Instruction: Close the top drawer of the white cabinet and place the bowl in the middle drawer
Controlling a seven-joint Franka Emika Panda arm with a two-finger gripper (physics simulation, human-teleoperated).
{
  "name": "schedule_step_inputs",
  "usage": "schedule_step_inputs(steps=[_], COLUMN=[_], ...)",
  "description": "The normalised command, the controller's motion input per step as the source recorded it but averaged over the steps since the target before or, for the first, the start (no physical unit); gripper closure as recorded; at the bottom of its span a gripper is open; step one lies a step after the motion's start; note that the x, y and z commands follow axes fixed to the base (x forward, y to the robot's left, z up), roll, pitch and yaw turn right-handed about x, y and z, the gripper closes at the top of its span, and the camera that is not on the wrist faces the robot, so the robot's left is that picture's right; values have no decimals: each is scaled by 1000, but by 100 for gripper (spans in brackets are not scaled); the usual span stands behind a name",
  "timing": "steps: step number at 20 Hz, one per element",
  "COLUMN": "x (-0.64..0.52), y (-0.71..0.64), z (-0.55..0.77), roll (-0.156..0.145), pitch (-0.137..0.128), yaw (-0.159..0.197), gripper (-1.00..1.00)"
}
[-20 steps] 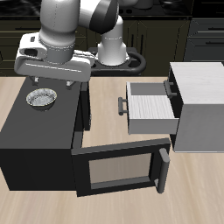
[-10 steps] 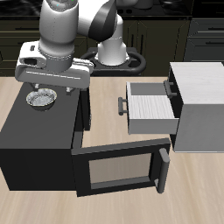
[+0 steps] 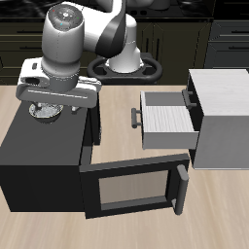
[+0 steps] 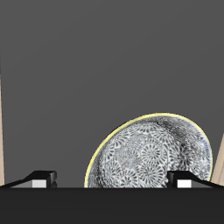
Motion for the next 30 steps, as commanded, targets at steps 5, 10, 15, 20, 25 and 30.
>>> schedule_step_inputs(steps=[5,10,15,20,25,30], x=[7,-5,7,-14,-52,36], y=[-81,21,16,117,323,334], z=[-244,-3,84,75,90,19], roll=[-10,10,11,2,30,29], pitch=[36,-6,-5,-9,-24,-9], yaw=[9,-3,10,20,60,33], gripper=[100,100,100,100,100,100])
